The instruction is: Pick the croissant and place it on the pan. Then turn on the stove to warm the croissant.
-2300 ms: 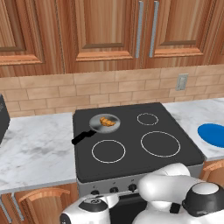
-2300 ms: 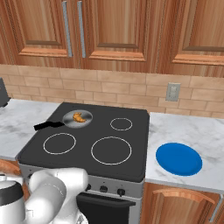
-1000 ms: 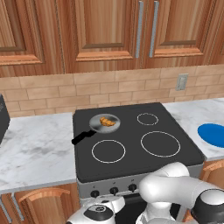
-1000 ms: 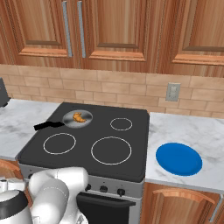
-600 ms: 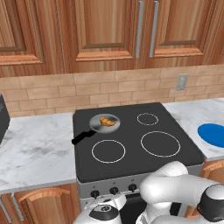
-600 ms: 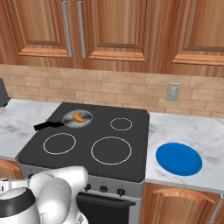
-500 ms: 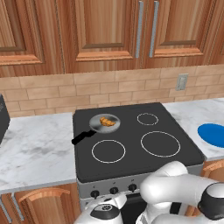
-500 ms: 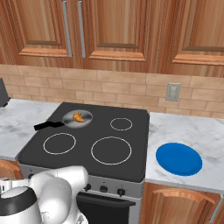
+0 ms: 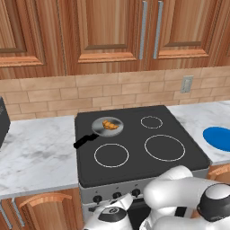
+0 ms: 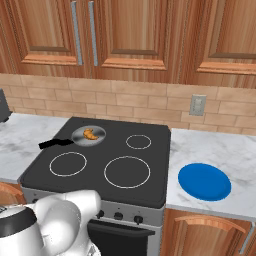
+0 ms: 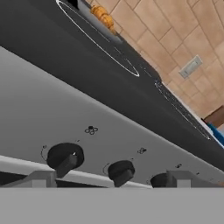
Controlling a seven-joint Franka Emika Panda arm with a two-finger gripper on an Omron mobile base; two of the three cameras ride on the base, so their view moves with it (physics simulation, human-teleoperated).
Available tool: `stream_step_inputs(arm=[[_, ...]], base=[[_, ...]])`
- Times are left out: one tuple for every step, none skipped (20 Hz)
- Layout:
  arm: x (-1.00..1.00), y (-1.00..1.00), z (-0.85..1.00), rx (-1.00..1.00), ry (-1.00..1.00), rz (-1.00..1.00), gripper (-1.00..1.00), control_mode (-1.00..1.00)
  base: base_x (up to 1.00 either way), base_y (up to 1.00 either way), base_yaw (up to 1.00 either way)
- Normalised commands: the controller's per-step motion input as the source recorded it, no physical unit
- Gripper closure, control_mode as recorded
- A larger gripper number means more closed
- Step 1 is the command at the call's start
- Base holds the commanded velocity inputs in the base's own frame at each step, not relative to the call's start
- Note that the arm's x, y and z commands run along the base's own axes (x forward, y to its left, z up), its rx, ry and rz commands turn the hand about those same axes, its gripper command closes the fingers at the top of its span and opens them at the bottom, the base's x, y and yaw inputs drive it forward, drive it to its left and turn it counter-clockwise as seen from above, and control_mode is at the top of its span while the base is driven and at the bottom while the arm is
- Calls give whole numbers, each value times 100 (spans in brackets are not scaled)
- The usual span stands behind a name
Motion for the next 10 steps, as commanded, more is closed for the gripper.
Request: stream_step_inputs(arm=[[9,0,-34,-16,0,0,-100,-100],[9,0,-31,-15,0,0,-100,-100],[9,0,-27,-15,0,0,-100,-100],[8,0,-22,-14,0,0,-100,-100],[8,0,-18,-14,0,0,-100,-100],[9,0,-16,-13,0,0,-100,-100],[7,0,-11,-13,0,0,-100,-100],[2,0,-8,-12,0,0,-100,-100],[0,0,-4,-12,0,0,-100,-100],[0,0,-1,-10,0,0,-100,-100]], base=[[0,0,0],[0,0,0],[0,0,0],[0,0,0],[0,0,0],[0,0,0],[0,0,0],[0,0,0],[0,0,0],[0,0,0]])
